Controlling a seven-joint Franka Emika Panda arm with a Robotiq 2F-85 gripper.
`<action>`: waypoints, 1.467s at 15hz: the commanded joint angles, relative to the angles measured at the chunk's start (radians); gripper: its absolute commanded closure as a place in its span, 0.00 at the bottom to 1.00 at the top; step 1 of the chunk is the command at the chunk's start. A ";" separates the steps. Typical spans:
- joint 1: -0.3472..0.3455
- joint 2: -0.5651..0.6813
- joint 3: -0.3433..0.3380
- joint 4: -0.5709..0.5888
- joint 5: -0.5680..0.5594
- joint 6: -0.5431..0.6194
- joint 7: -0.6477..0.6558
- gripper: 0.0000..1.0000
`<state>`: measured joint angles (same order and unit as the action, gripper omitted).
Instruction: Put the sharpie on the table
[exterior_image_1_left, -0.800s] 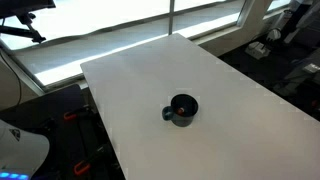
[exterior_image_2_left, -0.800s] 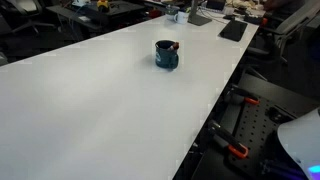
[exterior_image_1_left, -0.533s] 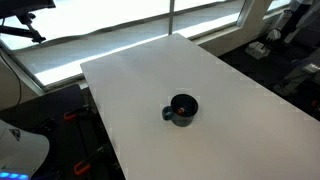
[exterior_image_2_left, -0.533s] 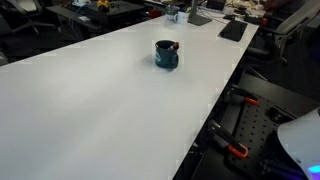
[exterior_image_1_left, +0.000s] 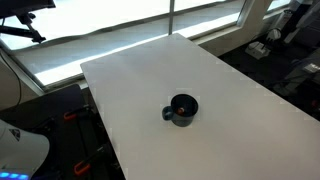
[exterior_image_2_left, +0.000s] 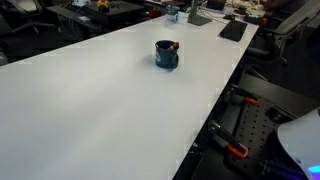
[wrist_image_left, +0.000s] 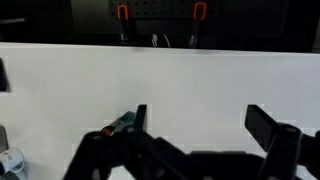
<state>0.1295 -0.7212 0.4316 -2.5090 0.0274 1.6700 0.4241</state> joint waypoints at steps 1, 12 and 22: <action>0.011 0.013 -0.018 0.005 -0.019 -0.001 0.018 0.00; 0.004 0.024 -0.231 0.032 -0.249 0.125 -0.329 0.00; 0.034 0.054 -0.391 0.008 -0.242 0.328 -0.628 0.00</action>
<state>0.1446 -0.6945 0.1443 -2.4930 -0.2158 1.8922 -0.0382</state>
